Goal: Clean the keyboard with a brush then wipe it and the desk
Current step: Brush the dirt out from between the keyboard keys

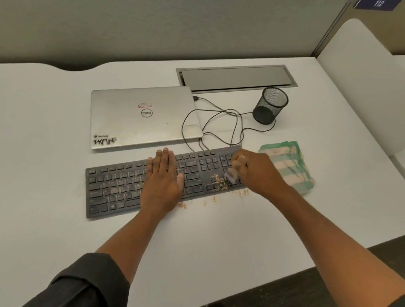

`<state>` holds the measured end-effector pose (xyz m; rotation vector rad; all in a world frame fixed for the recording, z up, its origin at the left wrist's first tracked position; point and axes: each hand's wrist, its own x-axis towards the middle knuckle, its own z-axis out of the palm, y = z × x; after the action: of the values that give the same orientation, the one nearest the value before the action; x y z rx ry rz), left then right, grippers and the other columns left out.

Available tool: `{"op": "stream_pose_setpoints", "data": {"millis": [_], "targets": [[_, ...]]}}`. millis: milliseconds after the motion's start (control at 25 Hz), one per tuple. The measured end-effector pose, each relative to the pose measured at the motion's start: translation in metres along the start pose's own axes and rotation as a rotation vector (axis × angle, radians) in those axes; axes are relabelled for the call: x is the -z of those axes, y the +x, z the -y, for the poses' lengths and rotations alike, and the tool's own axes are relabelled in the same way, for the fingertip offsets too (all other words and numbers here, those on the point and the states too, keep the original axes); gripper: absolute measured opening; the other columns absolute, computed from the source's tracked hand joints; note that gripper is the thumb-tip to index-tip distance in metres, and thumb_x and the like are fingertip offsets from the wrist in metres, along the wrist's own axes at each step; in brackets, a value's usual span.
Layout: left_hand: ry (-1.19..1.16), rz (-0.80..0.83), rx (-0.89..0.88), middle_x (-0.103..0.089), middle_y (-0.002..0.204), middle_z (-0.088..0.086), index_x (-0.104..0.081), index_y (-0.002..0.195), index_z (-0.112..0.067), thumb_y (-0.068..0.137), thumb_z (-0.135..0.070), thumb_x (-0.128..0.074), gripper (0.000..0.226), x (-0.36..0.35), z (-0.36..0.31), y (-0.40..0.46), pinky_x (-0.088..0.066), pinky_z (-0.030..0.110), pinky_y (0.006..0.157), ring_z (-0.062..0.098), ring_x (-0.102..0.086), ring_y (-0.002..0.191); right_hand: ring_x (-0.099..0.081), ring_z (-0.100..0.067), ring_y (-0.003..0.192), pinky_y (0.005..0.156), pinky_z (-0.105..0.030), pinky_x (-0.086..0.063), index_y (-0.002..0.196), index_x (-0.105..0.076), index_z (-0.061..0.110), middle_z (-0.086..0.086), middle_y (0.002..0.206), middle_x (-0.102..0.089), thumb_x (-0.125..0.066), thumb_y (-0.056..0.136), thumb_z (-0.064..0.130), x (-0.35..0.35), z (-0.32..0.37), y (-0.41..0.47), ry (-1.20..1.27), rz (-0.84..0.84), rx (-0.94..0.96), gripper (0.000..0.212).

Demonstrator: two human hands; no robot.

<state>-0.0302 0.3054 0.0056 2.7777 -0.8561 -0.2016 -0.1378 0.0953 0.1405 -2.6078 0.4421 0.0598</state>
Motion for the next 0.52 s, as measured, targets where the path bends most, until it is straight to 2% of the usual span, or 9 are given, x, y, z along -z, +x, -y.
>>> {"op": "stream_pose_setpoints", "data": {"millis": [120, 240, 400, 520], "targets": [[0.007, 0.004, -0.001, 0.007, 0.170, 0.013, 0.004, 0.161, -0.006, 0.106, -0.042, -0.018, 0.069, 0.001, -0.001, 0.001, 0.012, 0.041, 0.126, 0.024, 0.013, 0.156, -0.056, -0.016, 0.070, 0.055, -0.011, -0.034, 0.089, -0.062, 0.010, -0.002, 0.079, -0.065, -0.047, 0.098, 0.017, 0.006, -0.012, 0.007, 0.081, -0.138, -0.103, 0.019], [0.017, 0.021, 0.013, 0.008, 0.170, 0.012, 0.005, 0.161, -0.007, 0.106, -0.043, -0.015, 0.069, 0.001, 0.000, 0.001, 0.012, 0.041, 0.126, 0.023, 0.014, 0.156, -0.058, -0.016, 0.069, 0.059, -0.028, -0.043, 0.085, -0.058, 0.018, 0.001, 0.074, -0.064, -0.047, 0.096, 0.019, 0.007, -0.013, 0.017, 0.149, -0.146, -0.124, 0.016], [0.024, 0.025, 0.013, 0.008, 0.170, 0.011, 0.005, 0.161, -0.007, 0.101, -0.046, -0.005, 0.072, 0.003, -0.002, 0.000, 0.013, 0.039, 0.125, 0.022, 0.014, 0.156, -0.053, -0.018, 0.069, 0.057, -0.028, -0.034, 0.083, -0.052, 0.014, 0.002, 0.072, -0.056, -0.045, 0.098, 0.020, -0.007, -0.014, 0.017, 0.100, -0.051, -0.109, 0.017], [0.027, 0.019, 0.024, 0.007, 0.170, 0.011, 0.004, 0.161, -0.008, 0.102, -0.045, -0.007, 0.071, 0.002, -0.002, 0.001, 0.013, 0.039, 0.125, 0.022, 0.012, 0.156, -0.059, -0.020, 0.073, 0.059, -0.030, -0.041, 0.086, -0.056, 0.012, -0.003, 0.080, -0.063, -0.045, 0.096, 0.020, -0.004, -0.021, 0.025, 0.114, -0.068, -0.093, 0.017]]}}
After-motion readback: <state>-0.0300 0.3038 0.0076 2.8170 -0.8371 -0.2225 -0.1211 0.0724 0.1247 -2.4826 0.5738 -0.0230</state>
